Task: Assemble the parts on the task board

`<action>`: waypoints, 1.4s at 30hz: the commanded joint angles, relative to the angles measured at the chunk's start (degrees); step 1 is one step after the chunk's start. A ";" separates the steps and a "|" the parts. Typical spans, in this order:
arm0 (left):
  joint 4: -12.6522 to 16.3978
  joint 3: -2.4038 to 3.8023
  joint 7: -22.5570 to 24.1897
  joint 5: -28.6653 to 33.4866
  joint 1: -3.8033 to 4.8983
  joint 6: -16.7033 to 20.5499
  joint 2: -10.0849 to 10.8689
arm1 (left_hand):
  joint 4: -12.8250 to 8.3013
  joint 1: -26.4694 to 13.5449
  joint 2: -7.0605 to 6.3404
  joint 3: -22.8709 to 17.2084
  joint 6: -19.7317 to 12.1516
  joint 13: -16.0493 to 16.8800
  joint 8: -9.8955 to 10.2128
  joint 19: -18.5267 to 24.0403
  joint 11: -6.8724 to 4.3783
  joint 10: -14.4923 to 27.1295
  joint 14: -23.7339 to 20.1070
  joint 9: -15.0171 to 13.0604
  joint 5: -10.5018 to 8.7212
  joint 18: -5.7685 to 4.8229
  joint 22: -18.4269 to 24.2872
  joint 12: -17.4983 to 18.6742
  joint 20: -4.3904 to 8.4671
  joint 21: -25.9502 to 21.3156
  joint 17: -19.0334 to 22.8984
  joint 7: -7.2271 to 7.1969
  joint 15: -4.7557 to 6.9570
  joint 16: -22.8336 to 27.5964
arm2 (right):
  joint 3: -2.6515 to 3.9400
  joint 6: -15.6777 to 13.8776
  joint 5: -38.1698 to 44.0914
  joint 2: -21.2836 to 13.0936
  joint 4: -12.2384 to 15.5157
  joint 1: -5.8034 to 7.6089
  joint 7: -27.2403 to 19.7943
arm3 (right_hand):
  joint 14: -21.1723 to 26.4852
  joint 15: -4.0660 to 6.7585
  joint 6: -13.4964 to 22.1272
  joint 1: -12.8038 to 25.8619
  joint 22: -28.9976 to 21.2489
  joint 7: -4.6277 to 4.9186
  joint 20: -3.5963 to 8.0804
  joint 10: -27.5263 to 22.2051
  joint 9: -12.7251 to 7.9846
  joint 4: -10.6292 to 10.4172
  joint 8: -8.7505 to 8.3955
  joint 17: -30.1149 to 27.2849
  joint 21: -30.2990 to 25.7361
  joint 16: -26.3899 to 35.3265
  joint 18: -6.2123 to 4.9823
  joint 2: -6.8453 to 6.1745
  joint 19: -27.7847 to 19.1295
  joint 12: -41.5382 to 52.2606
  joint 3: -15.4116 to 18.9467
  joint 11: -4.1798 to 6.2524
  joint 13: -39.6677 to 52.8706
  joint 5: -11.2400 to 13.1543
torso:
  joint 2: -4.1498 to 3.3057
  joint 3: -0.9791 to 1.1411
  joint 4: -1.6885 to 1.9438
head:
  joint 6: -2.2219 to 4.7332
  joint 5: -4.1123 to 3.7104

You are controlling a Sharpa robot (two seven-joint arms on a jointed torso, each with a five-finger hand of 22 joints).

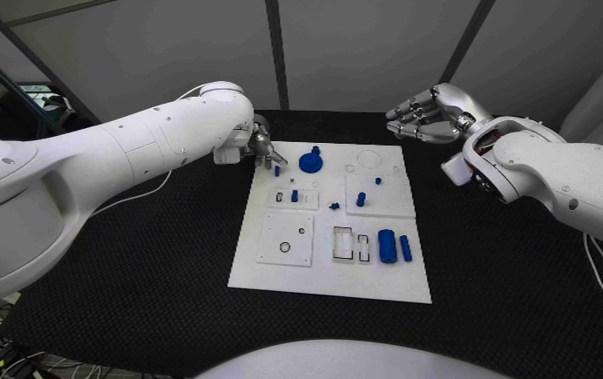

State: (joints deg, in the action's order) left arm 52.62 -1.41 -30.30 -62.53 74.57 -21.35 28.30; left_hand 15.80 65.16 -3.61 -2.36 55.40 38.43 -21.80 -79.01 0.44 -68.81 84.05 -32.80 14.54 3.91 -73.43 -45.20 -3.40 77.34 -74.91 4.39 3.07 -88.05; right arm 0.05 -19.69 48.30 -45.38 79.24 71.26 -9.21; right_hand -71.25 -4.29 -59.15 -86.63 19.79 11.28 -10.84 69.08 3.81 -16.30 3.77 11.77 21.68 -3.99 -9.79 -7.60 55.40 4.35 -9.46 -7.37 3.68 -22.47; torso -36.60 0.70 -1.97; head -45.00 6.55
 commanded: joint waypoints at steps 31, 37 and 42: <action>-0.52 0.02 -0.11 2.55 -0.24 -2.07 -0.63 | -1.16 3.79 2.39 0.52 1.26 -0.74 -0.82 -0.12 -0.52 0.10 5.16 0.38 -0.34 0.29 -0.60 -0.62 0.25 0.02 -12.51 -0.34 0.29 -0.11 | 0.03 0.60 -0.15 0.56 -0.36 0.10 -0.08 | -0.10 -0.41 0.33 0.45 -0.19 -0.01 0.02 -0.48 -0.01 0.24 -0.01 -0.15 -0.49 0.33 -0.63 0.38 0.57 -0.16 -0.60 -0.05 0.01 -0.55 | 0.02 -0.02 0.04 | -0.30 -0.18; -0.51 0.02 -0.10 3.39 -0.25 -2.36 -0.62 | -1.78 5.04 3.04 0.45 1.44 -1.01 -0.90 -0.14 -0.65 0.03 5.18 0.53 -0.49 0.28 -0.67 -0.58 0.35 -0.01 -12.57 -0.49 0.39 -0.15 | 0.03 0.61 -0.15 0.65 -0.67 0.10 -0.02 | -0.10 -0.41 0.33 0.45 -0.19 -0.01 0.02 -0.48 -0.01 0.24 -0.01 -0.15 -0.49 0.33 -0.63 0.38 0.57 -0.16 -0.60 -0.05 0.01 -0.55 | 0.01 -0.02 0.07 | -0.34 -0.16; -0.52 0.02 -0.06 4.96 -0.25 -2.51 -0.53 | -2.50 6.49 4.09 0.03 1.54 -1.31 -0.92 -0.32 -0.80 -0.06 5.22 0.72 -0.92 0.22 -0.96 -0.49 0.47 0.14 -12.67 -0.64 0.53 -0.23 | 0.04 0.53 -0.15 0.69 -0.77 0.10 0.04 | -0.10 -0.39 0.34 0.36 -0.24 -0.02 0.04 -0.49 -0.01 0.32 -0.01 -0.19 -0.55 0.33 -0.63 0.43 0.63 -0.15 -0.76 -0.04 0.01 -0.62 | -0.02 -0.01 0.03 | -0.42 -0.13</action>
State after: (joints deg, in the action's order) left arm 52.14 -1.41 -30.30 -59.46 74.23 -22.92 27.75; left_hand 13.57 71.34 0.41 -2.38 56.42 37.16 -22.46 -79.23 0.00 -68.83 84.00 -32.14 13.78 3.91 -74.35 -45.66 -3.18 77.34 -74.91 3.77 3.11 -88.05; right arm 0.05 -19.40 48.30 -44.75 78.45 71.26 -9.08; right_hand -71.25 -4.30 -59.15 -86.39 19.60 11.28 -10.62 69.08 3.81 -16.00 3.77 11.67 21.45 -3.99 -9.80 -7.36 55.62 4.35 -9.75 -7.37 3.68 -22.75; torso -36.59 0.68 -1.92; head -45.37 6.42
